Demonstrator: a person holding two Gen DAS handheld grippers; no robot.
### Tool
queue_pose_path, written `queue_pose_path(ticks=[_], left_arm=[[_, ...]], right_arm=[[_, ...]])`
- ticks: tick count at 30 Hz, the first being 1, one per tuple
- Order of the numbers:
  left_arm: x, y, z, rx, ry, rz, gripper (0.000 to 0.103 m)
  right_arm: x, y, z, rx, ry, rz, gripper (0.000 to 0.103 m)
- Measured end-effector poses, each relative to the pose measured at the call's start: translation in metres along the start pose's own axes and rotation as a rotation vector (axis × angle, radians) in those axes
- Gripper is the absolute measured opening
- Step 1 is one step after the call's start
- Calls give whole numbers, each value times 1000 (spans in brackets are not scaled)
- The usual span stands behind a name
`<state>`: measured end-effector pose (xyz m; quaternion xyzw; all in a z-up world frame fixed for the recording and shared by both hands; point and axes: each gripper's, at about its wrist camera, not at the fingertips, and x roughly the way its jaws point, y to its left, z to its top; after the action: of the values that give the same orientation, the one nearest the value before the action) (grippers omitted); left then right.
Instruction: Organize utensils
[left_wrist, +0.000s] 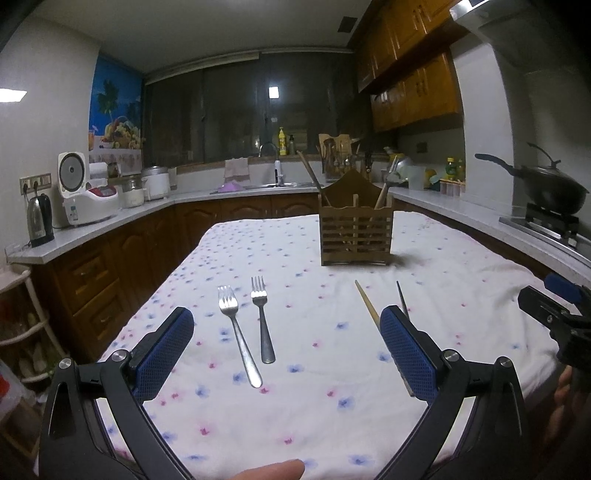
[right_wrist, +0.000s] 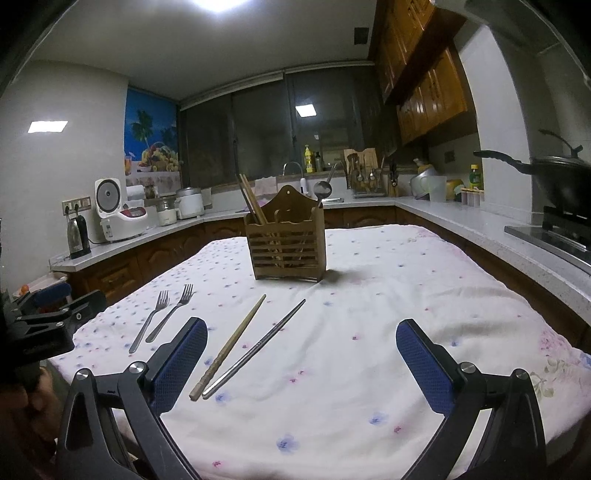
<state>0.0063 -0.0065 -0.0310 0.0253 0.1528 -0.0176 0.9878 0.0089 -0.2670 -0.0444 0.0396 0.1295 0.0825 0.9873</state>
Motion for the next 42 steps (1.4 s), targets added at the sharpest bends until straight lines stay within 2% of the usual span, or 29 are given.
queue_pose_path(ticks=[42], left_arm=[[2, 1, -2, -10, 16, 3, 103]], right_arm=[[0, 0, 0, 3, 1, 1, 103]])
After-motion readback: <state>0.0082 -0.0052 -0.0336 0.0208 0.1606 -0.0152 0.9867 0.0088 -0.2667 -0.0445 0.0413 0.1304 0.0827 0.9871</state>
